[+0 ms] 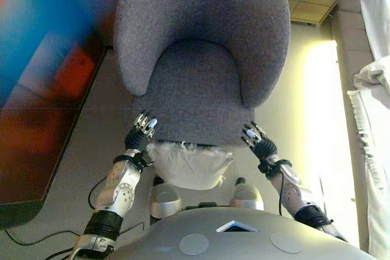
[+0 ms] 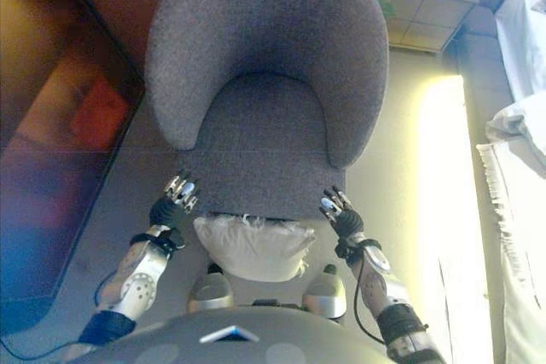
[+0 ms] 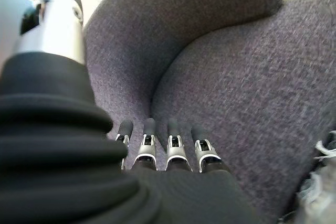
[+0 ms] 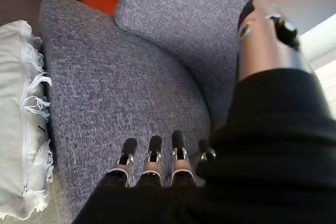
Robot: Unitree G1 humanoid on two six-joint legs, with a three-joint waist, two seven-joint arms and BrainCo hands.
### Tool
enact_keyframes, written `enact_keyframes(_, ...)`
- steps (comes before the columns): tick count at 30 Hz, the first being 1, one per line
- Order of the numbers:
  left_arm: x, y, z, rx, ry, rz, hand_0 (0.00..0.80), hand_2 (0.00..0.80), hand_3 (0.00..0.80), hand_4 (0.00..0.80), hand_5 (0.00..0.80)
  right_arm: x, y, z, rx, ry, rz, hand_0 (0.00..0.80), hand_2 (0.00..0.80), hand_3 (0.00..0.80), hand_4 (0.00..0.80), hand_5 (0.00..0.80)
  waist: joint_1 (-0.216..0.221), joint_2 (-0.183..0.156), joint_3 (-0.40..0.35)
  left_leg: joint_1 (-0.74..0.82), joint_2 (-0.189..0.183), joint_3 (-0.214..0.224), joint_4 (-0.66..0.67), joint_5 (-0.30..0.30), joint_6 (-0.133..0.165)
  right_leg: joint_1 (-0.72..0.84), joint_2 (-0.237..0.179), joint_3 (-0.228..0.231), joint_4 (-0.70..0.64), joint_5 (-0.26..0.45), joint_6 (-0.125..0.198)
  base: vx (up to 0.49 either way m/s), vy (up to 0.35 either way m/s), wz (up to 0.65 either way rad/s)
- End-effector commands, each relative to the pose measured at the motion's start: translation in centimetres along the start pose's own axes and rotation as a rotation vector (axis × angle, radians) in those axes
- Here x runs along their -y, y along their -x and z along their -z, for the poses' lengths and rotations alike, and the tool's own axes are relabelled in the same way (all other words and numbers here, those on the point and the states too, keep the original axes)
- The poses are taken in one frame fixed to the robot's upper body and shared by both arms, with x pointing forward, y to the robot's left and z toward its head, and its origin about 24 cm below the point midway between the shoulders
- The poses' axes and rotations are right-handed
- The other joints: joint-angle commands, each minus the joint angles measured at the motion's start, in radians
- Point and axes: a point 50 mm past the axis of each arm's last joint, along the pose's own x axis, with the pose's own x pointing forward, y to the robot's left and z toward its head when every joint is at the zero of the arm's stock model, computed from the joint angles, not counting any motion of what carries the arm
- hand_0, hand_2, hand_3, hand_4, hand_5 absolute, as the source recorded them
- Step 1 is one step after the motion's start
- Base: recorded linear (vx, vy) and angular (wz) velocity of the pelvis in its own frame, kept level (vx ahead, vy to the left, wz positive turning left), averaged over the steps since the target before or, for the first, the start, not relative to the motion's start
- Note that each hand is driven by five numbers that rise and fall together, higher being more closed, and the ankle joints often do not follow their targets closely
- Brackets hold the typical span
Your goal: Pick up the cushion and take it to the sofa
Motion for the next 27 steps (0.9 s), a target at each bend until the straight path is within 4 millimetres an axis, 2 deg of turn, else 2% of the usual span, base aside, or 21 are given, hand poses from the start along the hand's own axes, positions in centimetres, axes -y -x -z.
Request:
enact_keyframes(1,1.8,-0.8,-2.1,0.061,-0.093,0.094,0.0,0.0,0.0,0.0,0.0,-1.3,-0.3,-2.0,0.138,0.012,-0.036,0.0,0.0,0.0,0.0,0.0,-0.003,-0.014,-0.037,-0.012,0.109,0.066,0.05,0.065,-0.018,-0.023,-0.098,-0.021,0.01,0.085,0.044,0.036,-0.043,0.44)
enact_keyframes(5,1.2,-1.1,-2.6,0.077,-0.217,0.035,0.0,0.0,0.0,0.0,0.0,-1.5,-0.4,-2.9,0.175,0.145,0.005,0.0,0.0,0.0,0.0,0.0,-0.009,0.0,-0.04,0.015,0.108,0.074,-0.014,0.084,-0.019,-0.034,-0.103,-0.046,-0.004,0.101,0.044,0.005,0.005,0.34)
enact_keyframes(6,1.3,-1.1,-2.9,0.075,-0.195,0.07,0.0,0.0,0.0,0.0,0.0,-1.8,-0.4,-3.4,0.177,0.101,-0.037,0.0,0.0,0.0,0.0,0.0,-0.01,0.004,-0.038,0.017,0.106,0.078,-0.025,0.09,-0.02,-0.039,-0.106,-0.049,-0.01,0.108,0.044,-0.039,0.0,0.11)
enact_keyframes(8,1.6,-0.9,-3.0,0.054,-0.101,0.174,0.0,0.0,0.0,0.0,0.0,-2.9,-0.3,-3.9,0.178,-0.105,-0.194,0.0,0.0,0.0,0.0,0.0,-0.005,0.006,-0.035,0.022,0.098,0.084,-0.047,0.096,-0.018,-0.037,-0.11,-0.067,-0.029,0.124,0.044,-0.025,-0.021,0.1)
enact_keyframes(9,2.4,-0.6,-2.5,0.006,0.046,0.315,0.0,0.0,0.0,0.0,0.0,-4.3,0.0,-3.6,0.169,-0.301,-0.37,0.0,0.0,0.0,0.0,0.0,-0.002,0.008,-0.032,0.032,0.093,0.088,-0.06,0.096,-0.015,-0.031,-0.114,-0.081,-0.041,0.134,0.044,-0.007,-0.027,0.04)
enact_keyframes(11,4.1,0.1,-1.3,-0.056,0.35,0.57,0.0,0.0,0.0,0.0,0.0,-5.7,0.3,-3.1,0.183,-0.541,-0.619,0.0,0.0,0.0,0.0,0.0,0.002,0.014,-0.039,0.031,0.091,0.098,-0.071,0.101,-0.012,-0.038,-0.12,-0.094,-0.054,0.149,0.044,-0.003,-0.01,0.02)
enact_keyframes(12,5.2,0.5,-0.7,-0.065,0.518,0.667,0.0,0.0,0.0,0.0,0.0,-6.3,0.4,-2.9,0.194,-0.649,-0.724,0.0,0.0,0.0,0.0,0.0,0.005,0.018,-0.043,0.034,0.097,0.113,-0.072,0.1,-0.015,-0.038,-0.127,-0.113,-0.058,0.157,0.044,0.005,0.003,-0.03)
enact_keyframes(13,5.6,0.7,-0.3,-0.06,0.605,0.705,0.0,0.0,0.0,0.0,0.0,-6.7,0.2,-2.8,0.196,-0.701,-0.767,0.0,0.0,0.0,0.0,0.0,0.008,0.021,-0.046,0.038,0.102,0.125,-0.07,0.099,-0.018,-0.037,-0.133,-0.129,-0.057,0.163,0.044,0.011,0.004,-0.08)
enact_keyframes(15,6.1,0.6,0.0,-0.039,0.638,0.727,0.0,0.0,0.0,0.0,0.0,-7.3,-0.5,-2.6,0.171,-0.71,-0.75,0.0,0.0,0.0,0.0,0.0,0.011,0.024,-0.05,0.045,0.109,0.14,-0.066,0.096,-0.022,-0.038,-0.139,-0.146,-0.056,0.169,0.044,0.034,0.004,-0.1)
enact_keyframes(17,6.0,0.6,0.1,-0.022,0.598,0.703,0.0,0.0,0.0,0.0,0.0,-7.6,-1.0,-2.5,0.132,-0.673,-0.698,0.0,0.0,0.0,0.0,0.0,0.015,0.026,-0.051,0.051,0.113,0.155,-0.069,0.097,-0.024,-0.04,-0.141,-0.162,-0.061,0.179,0.044,0.013,-0.008,-0.16)
enact_keyframes(21,5.4,0.8,0.0,-0.029,0.588,0.672,0.0,0.0,0.0,0.0,0.0,-7.2,-0.3,-1.4,0.108,-0.661,-0.676,0.0,0.0,0.0,0.0,0.0,0.02,0.025,-0.062,0.052,0.114,0.165,-0.094,0.111,-0.021,-0.042,-0.13,-0.172,-0.071,0.177,0.044,0.003,-0.015,-0.18)
enact_keyframes(27,5.1,0.9,0.4,-0.049,0.584,0.651,0.0,0.0,0.0,0.0,0.0,-6.8,0.0,-0.9,0.103,-0.641,-0.658,0.0,0.0,0.0,0.0,0.0,0.021,0.022,-0.061,0.04,0.113,0.147,-0.084,0.114,-0.019,-0.044,-0.114,-0.15,-0.058,0.155,0.044,0.007,-0.009,-0.02)
